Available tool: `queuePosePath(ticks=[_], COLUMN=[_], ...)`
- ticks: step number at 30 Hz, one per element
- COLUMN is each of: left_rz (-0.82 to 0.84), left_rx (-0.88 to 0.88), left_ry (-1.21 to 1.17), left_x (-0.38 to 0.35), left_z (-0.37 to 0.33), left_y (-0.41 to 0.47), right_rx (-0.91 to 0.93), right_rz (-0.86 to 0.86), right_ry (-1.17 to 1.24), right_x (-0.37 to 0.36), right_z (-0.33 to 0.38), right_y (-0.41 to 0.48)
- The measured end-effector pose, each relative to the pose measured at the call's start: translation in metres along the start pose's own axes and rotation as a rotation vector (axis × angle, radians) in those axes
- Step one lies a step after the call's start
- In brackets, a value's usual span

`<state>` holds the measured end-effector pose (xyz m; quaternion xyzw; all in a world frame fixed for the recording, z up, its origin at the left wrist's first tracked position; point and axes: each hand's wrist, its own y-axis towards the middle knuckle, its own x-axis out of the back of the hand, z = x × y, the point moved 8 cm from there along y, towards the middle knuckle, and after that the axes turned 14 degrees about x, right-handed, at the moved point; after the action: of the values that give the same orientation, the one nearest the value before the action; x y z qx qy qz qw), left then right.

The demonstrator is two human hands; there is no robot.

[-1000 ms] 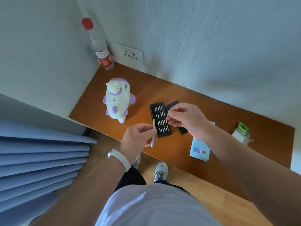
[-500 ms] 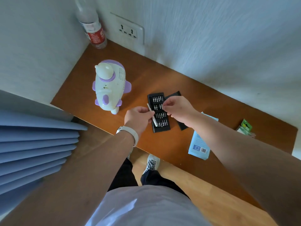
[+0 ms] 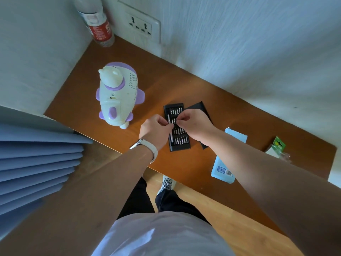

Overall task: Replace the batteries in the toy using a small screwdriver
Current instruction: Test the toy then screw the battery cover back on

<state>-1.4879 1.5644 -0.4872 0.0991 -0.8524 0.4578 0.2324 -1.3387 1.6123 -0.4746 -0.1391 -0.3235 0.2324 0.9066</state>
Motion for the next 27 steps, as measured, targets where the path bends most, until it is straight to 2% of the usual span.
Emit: queuePosePath(ticks=[11,22,27], left_rz=[0.035,0.026,0.035], left_rx=[0.008,0.012,-0.005], left_ry=[-0.044,0.009,0.02], left_x=[0.002,0.0,-0.002], left_z=[0.003,0.0,-0.002], left_y=[0.004,0.009,0.006], right_rx=[-0.004,-0.033,-0.039], right_rz=[-0.123,0.001,0.016], right_ry=[-0.159,-0.367,-0.344], right_x=[0.01,0.011,0.009], right_z=[-0.005,-0.001,-0.002], right_y=[0.001,0.016,0.015])
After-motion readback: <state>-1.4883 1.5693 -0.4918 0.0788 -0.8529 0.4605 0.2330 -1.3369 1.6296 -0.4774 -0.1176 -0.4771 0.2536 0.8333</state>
